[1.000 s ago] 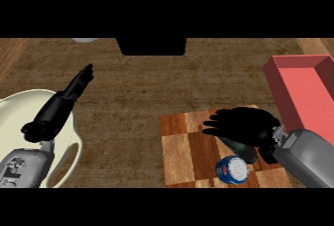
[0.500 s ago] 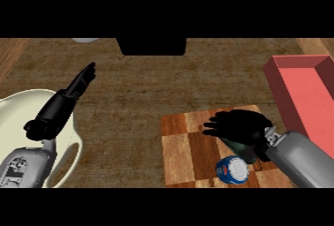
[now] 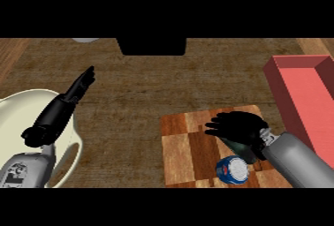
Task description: Pick the eggplant from the cutting board and place it in the cardboard box
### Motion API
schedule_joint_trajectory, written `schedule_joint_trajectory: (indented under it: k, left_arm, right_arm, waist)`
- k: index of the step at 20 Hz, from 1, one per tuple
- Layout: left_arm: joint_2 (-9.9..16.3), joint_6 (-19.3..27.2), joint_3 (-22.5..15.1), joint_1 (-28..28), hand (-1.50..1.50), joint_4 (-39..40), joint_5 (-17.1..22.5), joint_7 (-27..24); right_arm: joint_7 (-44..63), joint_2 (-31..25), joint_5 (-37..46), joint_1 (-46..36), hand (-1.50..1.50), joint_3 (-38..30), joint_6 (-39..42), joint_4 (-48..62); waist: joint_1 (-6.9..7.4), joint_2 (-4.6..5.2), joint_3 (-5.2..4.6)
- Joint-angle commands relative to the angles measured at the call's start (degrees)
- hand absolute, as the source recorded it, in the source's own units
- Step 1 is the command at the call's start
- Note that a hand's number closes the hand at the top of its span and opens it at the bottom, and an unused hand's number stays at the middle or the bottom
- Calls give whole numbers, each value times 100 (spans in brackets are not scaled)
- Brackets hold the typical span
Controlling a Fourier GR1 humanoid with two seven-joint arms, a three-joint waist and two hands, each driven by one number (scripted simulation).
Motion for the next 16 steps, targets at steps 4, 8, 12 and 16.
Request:
schedule_joint_trajectory:
  k: [4,8,12,16]
  left_arm:
    - [62,-325,363,-89,0,197,86,-75]
    - [-242,-37,76,101,0,156,-359,-310]
    - [-81,-255,251,-98,0,-13,-185,88]
    - [-231,-236,229,54,0,66,-224,-108]
  right_arm:
    - [-448,195,430,34,-150,-372,-75,476]
    - [-756,414,708,68,-150,-232,-477,979]
    - [-1233,310,693,233,150,-212,-851,641]
    - [-1484,661,701,-137,150,-521,-1217,1025]
  waist:
    - [-15,0,0]
    - [0,4,0]
    - [-23,-2,1]
    - [-4,4,0]
